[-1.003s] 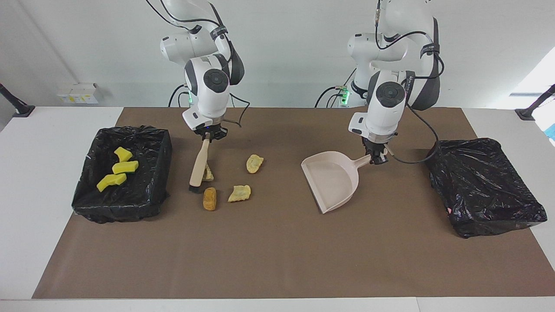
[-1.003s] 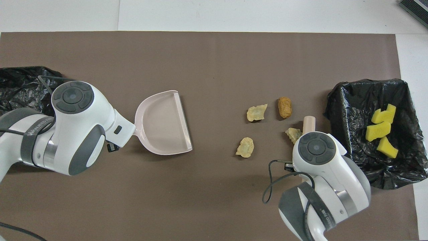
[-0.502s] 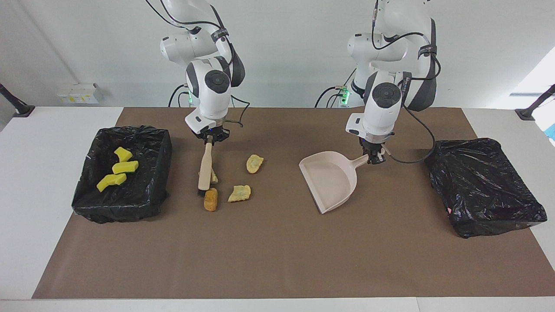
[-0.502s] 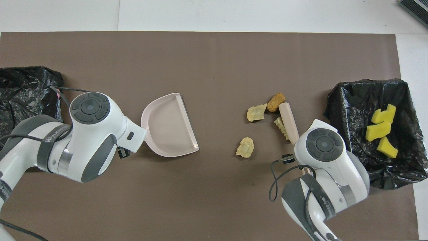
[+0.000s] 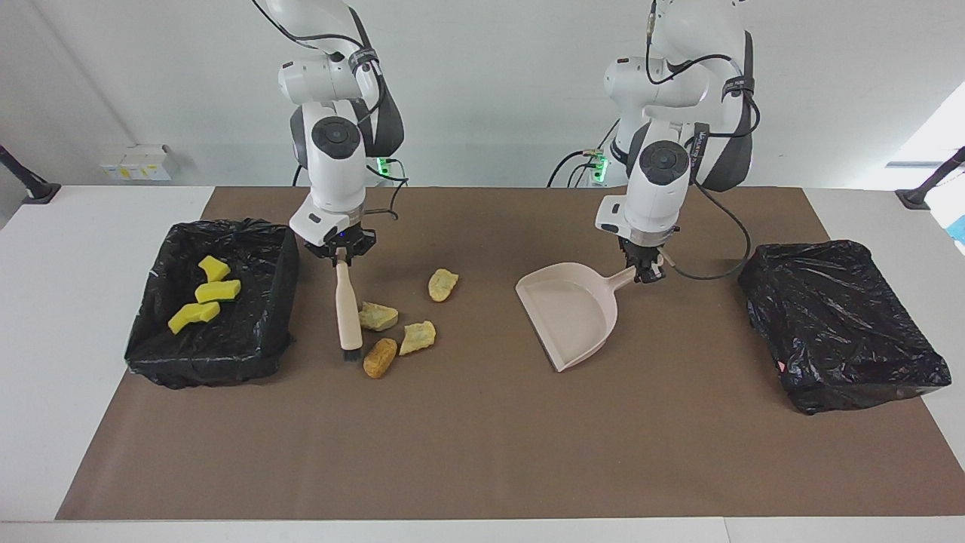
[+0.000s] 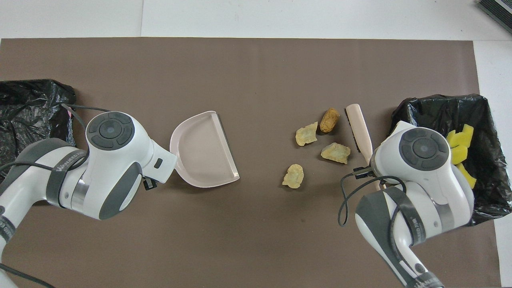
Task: Sweep and dump trash in bin
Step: 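Sweep the tan pieces into the dustpan with the right gripper's brush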
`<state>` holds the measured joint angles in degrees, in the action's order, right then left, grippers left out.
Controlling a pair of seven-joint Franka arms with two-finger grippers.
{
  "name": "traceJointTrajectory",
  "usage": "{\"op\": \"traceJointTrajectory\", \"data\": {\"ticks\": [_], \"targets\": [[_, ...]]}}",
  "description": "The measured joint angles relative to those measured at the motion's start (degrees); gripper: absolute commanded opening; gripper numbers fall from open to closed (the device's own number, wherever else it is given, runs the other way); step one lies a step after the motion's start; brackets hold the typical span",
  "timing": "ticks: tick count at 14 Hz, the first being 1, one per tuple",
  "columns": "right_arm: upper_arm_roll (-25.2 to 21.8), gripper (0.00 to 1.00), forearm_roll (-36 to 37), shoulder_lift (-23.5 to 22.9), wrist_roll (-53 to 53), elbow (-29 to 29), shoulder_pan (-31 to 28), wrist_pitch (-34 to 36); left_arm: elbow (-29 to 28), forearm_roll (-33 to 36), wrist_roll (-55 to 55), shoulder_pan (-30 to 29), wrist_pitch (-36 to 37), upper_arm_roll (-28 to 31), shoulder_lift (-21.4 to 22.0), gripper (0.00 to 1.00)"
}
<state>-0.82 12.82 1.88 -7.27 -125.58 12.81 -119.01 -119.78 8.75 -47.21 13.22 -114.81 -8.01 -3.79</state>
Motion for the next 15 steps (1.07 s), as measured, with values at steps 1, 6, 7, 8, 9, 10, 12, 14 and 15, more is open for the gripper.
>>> {"op": "traceJointTrajectory", "data": {"ticks": [1,6,7,8,9,10,12,14,15], "targets": [[-0.01,0.0,0.0,-0.68,0.94,0.13,-0.94,-1.47,0.0,0.0,0.01,0.0,0.0,0.0,0.0,0.0],[0.1,0.0,-0.05,-6.64,2.38,0.22,-1.84,-4.78,-0.02,-0.33,0.72,0.0,0.0,-0.01,0.0,0.0],[0.36,0.0,-0.38,-6.81,2.38,0.31,-1.51,-4.78,-0.03,-0.61,1.0,0.01,0.0,-0.01,0.0,0.0],[0.47,0.0,-1.37,-6.8,2.38,0.36,-0.8,-4.78,-0.04,-0.77,1.18,0.01,0.0,-0.01,0.0,0.0],[0.57,0.0,-3.2,-6.81,2.38,0.38,0.38,-4.78,-0.06,-0.85,1.29,0.02,0.0,-0.01,0.0,0.0],[0.65,0.0,-5.39,-6.87,2.36,0.42,2.16,-4.78,-0.1,-0.89,1.36,0.02,0.0,-0.01,0.0,0.0],[0.82,0.0,-9.29,-7.46,0.45,1.03,6.66,-4.75,-0.17,-0.92,1.5,0.02,0.0,-0.01,0.0,0.0],[0.99,0.0,-11.72,-9.19,-3.82,2.81,11.1,-4.74,-0.23,-1.0,2.18,0.02,0.0,-0.02,0.01,0.0],[1.06,0.0,-13.81,-10.35,-5.53,4.22,13.23,-4.68,-0.25,-1.03,2.51,0.02,0.0,-0.04,0.02,0.0]]}}
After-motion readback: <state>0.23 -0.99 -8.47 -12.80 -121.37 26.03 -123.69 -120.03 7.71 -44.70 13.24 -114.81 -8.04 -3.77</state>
